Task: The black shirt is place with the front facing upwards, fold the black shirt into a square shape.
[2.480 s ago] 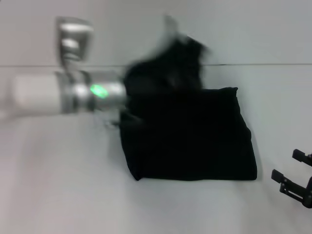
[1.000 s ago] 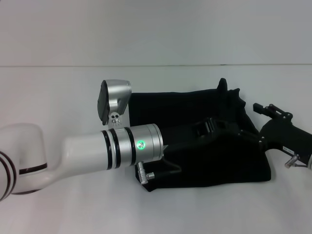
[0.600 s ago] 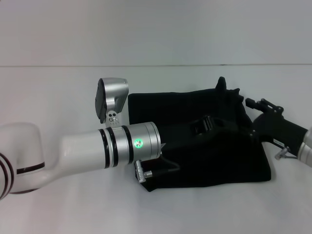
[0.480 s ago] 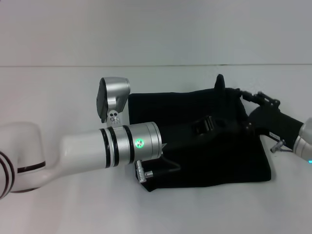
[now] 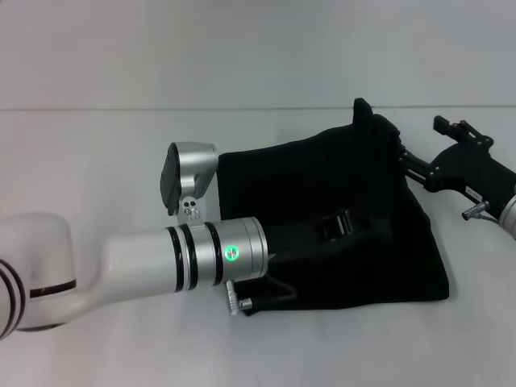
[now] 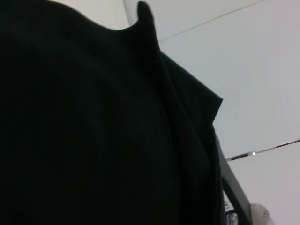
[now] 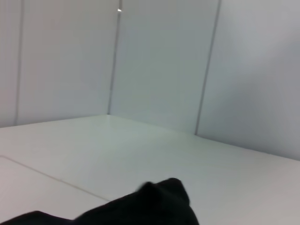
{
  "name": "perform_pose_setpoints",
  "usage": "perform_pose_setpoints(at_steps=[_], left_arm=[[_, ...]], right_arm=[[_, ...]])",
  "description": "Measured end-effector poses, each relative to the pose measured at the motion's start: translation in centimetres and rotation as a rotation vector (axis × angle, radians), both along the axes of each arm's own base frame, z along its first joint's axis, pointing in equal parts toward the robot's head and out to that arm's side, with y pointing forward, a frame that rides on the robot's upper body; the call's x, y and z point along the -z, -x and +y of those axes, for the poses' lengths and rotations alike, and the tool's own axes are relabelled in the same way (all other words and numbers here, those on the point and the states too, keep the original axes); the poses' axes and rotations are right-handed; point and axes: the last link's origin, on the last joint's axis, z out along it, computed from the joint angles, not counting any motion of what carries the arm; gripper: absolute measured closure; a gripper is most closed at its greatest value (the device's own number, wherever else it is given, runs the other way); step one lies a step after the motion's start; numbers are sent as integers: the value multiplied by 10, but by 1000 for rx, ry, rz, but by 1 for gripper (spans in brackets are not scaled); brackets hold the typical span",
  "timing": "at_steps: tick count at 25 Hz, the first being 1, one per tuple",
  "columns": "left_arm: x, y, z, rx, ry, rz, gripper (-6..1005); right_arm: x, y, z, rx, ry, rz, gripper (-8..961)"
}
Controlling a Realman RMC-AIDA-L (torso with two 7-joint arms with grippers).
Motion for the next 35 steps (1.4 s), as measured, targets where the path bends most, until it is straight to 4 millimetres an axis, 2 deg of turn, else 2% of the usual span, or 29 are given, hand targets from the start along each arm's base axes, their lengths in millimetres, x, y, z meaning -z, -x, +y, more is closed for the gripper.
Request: perform_pose_setpoints(at_steps=[14,26,31,35], left_arm=[[12,18,-5,-77,-9,78,808],[11,10,-14,-69,-59,-35,793],[6,4,-18,-23,-72,-82,569],[3,-3,-23,19,-55,-136,432]], right_arm=[[-4,-22,-2,129,-34,-6,115],[-18,-48,-24,225,-138,126,114],[-19,-55,-31,264,-165,166,114],[-21,-60,-33,295,-189,198,114]])
